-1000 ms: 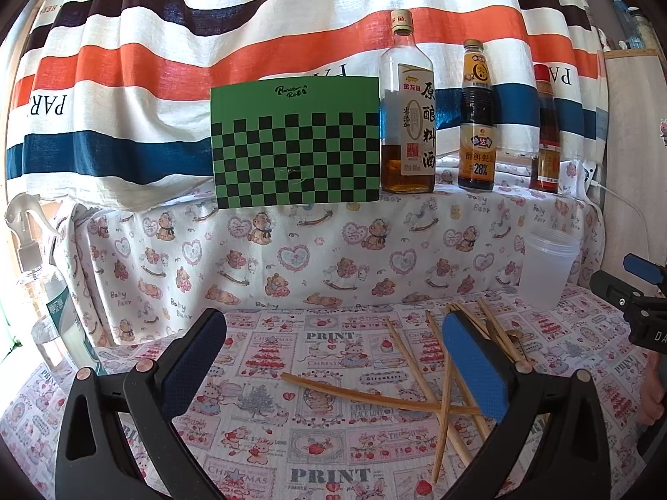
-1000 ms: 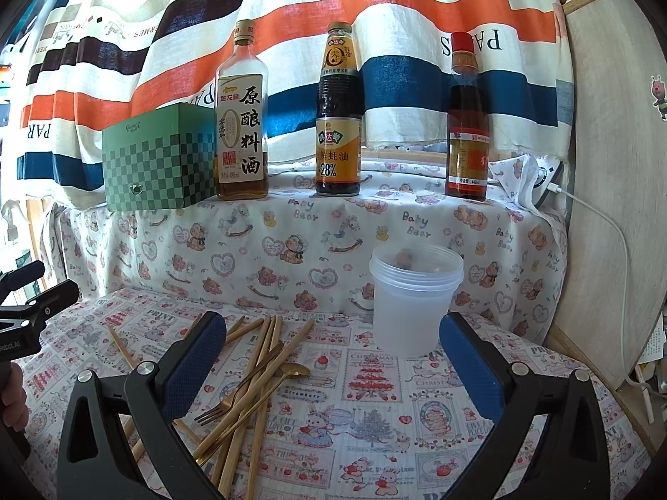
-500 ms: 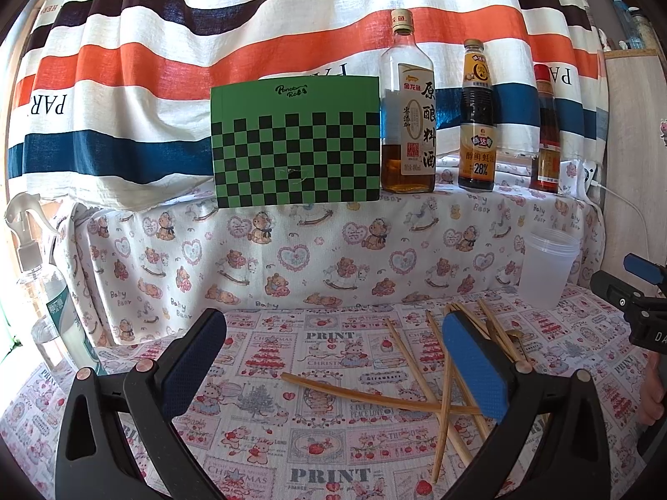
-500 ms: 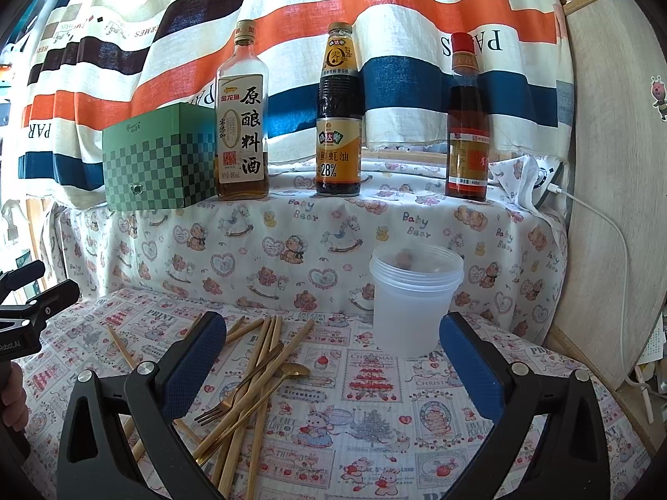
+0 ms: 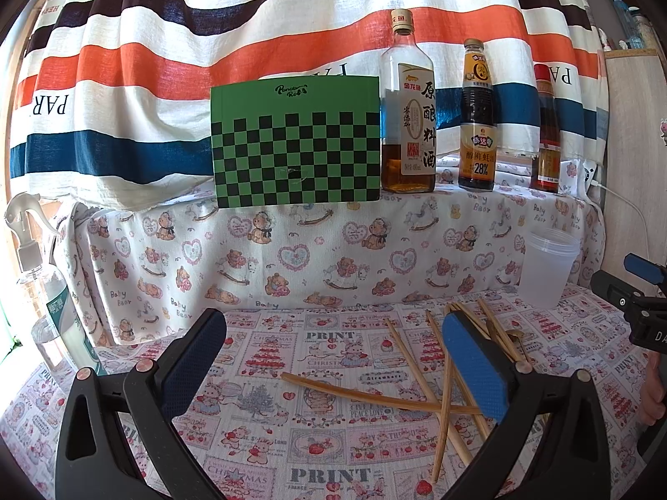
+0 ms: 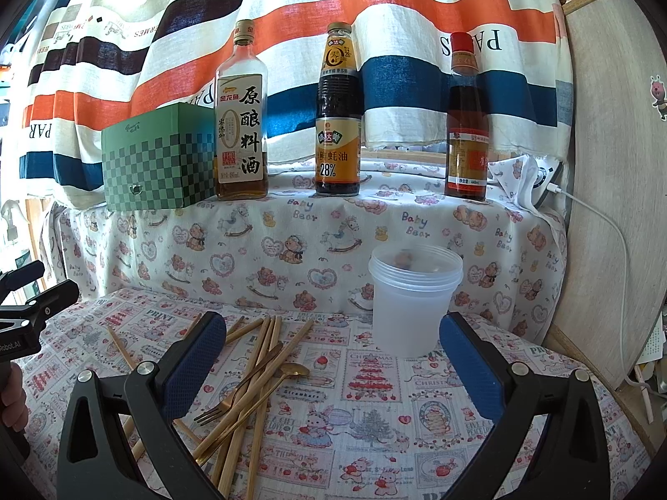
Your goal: Organize utensils
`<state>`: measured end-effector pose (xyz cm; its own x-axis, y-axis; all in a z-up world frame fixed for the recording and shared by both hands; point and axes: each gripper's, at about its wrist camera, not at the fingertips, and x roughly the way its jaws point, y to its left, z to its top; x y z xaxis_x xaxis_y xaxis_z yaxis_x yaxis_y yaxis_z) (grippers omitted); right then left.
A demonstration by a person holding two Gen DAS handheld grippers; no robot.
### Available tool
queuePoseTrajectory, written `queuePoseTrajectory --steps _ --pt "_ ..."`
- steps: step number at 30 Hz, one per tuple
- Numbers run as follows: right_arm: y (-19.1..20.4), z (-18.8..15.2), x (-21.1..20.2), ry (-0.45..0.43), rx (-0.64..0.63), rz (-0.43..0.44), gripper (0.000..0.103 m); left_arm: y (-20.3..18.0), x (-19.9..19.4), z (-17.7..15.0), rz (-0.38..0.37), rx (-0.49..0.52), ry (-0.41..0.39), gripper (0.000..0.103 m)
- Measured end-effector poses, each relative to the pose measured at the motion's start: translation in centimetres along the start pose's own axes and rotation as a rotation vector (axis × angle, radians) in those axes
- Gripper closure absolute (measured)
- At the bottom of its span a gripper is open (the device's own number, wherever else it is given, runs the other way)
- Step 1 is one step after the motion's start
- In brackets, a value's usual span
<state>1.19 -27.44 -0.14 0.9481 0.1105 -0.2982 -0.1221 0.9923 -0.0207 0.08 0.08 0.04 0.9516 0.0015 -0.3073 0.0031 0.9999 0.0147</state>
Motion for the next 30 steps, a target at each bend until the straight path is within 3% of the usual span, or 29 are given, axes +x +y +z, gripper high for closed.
queuePoseTrajectory --steps 30 --pt "0.08 -0.12 0.13 0.004 -0.001 0.001 0.000 -0.01 0.01 -0.01 0.000 0.000 0.000 0.000"
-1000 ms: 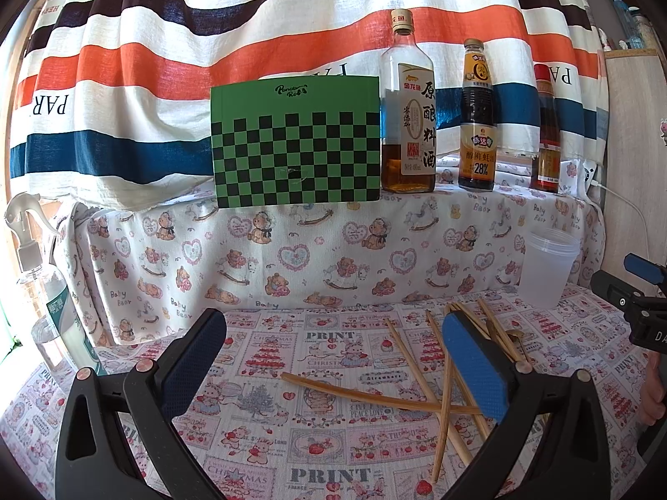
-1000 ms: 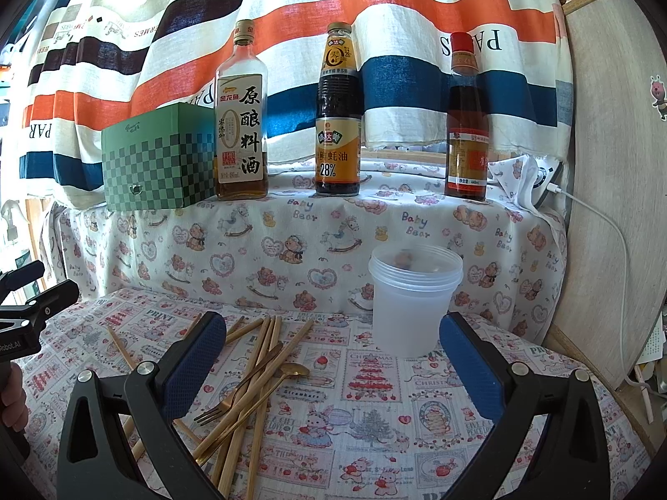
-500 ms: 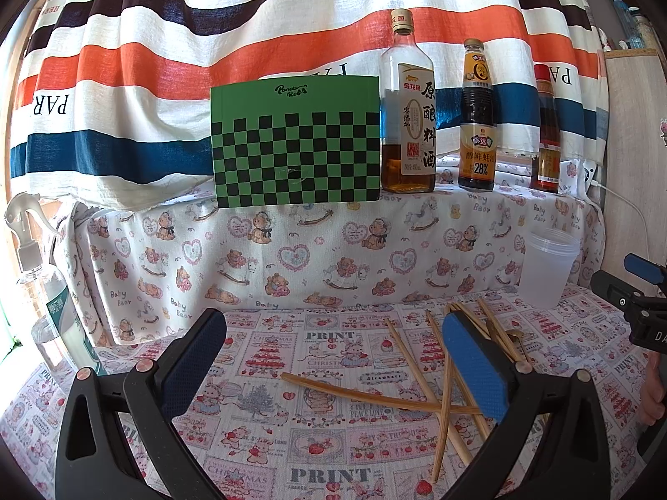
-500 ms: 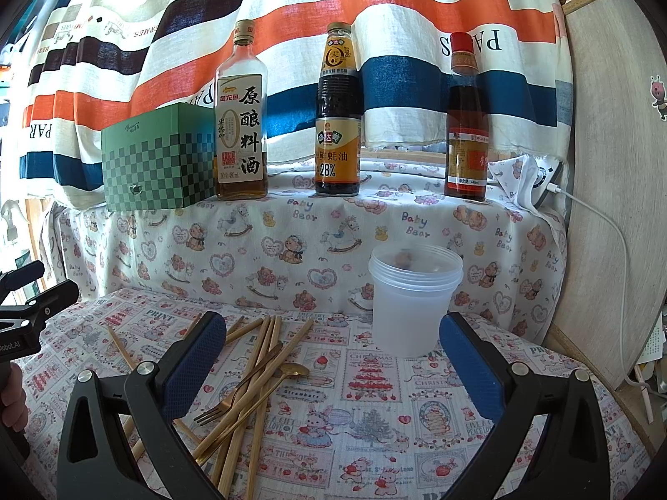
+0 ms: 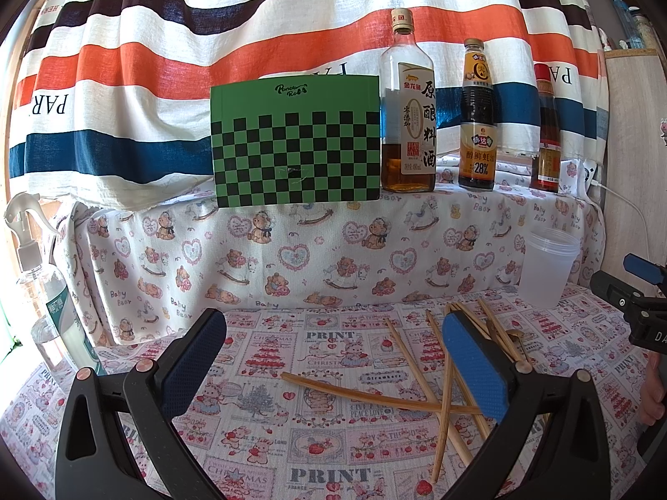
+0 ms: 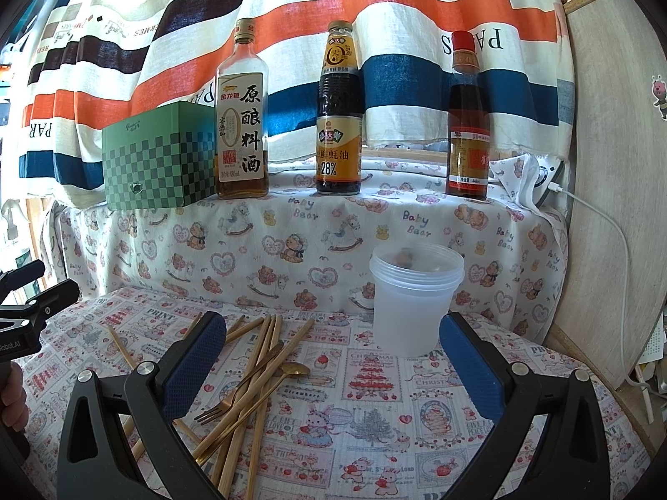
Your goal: Organize utensils
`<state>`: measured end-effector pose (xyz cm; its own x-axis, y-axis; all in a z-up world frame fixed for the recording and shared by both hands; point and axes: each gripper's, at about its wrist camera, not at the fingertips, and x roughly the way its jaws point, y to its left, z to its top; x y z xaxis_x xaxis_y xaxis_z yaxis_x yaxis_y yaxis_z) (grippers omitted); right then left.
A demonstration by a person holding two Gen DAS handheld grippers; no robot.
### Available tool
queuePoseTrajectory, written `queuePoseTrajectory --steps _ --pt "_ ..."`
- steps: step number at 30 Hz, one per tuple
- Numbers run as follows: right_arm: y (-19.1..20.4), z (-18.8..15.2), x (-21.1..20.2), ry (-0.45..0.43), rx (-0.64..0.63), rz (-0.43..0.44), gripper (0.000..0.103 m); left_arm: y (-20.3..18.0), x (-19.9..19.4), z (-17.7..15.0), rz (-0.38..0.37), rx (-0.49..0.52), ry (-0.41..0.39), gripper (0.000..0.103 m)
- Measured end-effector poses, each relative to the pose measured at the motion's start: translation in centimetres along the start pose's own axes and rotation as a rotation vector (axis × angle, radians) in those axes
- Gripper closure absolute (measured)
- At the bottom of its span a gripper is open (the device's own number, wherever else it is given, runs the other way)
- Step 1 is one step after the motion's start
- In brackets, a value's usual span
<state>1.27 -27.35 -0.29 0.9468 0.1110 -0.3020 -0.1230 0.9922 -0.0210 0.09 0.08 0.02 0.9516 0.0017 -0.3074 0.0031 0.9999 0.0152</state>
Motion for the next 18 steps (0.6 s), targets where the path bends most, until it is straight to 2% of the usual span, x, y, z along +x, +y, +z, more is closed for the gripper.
queuePoseTrajectory --steps 18 --pt "0.21 0.29 0.18 0.001 -0.005 -0.003 0.000 -0.01 0.01 0.00 0.000 0.000 0.000 0.000"
